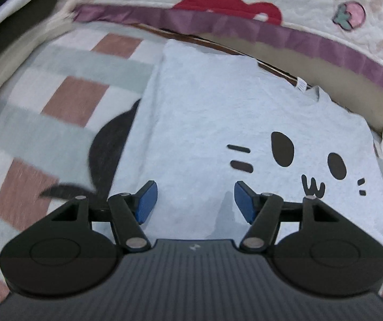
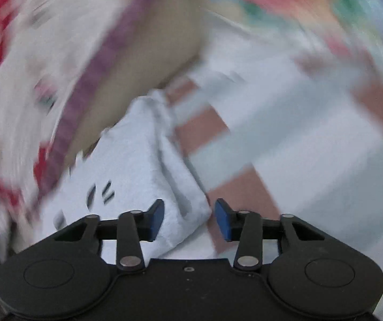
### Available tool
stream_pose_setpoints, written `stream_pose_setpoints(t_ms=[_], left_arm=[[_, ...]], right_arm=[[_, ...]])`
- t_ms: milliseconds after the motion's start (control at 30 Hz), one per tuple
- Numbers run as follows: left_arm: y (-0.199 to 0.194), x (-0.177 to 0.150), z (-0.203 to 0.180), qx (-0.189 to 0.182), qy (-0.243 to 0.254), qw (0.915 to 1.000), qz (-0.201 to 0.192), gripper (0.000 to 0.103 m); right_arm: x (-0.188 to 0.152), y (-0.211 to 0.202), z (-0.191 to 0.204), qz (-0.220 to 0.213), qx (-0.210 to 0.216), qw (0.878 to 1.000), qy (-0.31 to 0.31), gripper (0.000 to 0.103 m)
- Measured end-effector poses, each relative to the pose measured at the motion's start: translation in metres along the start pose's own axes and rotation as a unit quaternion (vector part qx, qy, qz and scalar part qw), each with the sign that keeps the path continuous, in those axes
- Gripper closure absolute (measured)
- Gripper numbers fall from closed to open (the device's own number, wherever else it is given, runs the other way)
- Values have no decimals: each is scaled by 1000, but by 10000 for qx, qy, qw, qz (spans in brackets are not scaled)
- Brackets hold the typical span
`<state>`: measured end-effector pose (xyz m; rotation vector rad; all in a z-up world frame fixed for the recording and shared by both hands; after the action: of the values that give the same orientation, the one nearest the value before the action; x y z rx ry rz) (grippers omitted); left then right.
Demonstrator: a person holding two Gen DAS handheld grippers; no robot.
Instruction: Fold clothes
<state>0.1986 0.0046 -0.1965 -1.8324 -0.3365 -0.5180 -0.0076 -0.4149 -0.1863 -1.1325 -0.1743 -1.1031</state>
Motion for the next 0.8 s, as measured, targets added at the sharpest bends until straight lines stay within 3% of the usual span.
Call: stream_pose_setpoints(t_ms=[33,133,200,300,433,467,500,633,667,733,800], left_arm=[[-2,-4,2,-13,-86,10000,33,40],[-3,-16,5,-22,-213,9996,196,40],[0,-22,6,37,-164,9994,306,40],[-1,-24,10,156,-118,9992,338,39],[-3,-26,15,315,-56,9988,380,38],[-3,-27,16,355,-40,9986,391,38],[-3,-28,18,394,-25,9984,401,38],[-5,-30,23,553,38,9975,443,38],[-5,-31,24,593,53,9972,454,38],[-6,-32,27,672,84,9966,475,39],[-10,-32,30,702,13,9964,464,40]], right_arm=[[-1,1,7,50,19,9992,-403,87],[-13,5,18,243,93,9947,-999,89],[-23,10,25,317,-144,9852,-1679,84],[-31,16,28,283,-514,9680,-2439,58],[-28,29,23,180,-217,9547,-2962,55],[-28,32,23,243,-31,9539,-2991,63],[-26,35,23,315,160,9542,-2969,95],[-2,11,5,80,231,9807,-1942,96],[-3,9,-5,124,59,9832,-1820,103],[-7,8,-31,221,-559,9814,-1825,102],[-1,-4,-52,158,-783,9892,-1229,102]])
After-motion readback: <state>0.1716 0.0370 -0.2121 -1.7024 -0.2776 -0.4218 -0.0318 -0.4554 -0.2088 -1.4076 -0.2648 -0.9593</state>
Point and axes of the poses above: each gripper's, at about its wrist camera, not at the fingertips, and y roughly the way its jaws point, z to its left, x to its top, the point moved 9 cm from there along y, roughly the way its jaws point, and after that the axes turned 2 degrees about x, right-handed, at the moved point
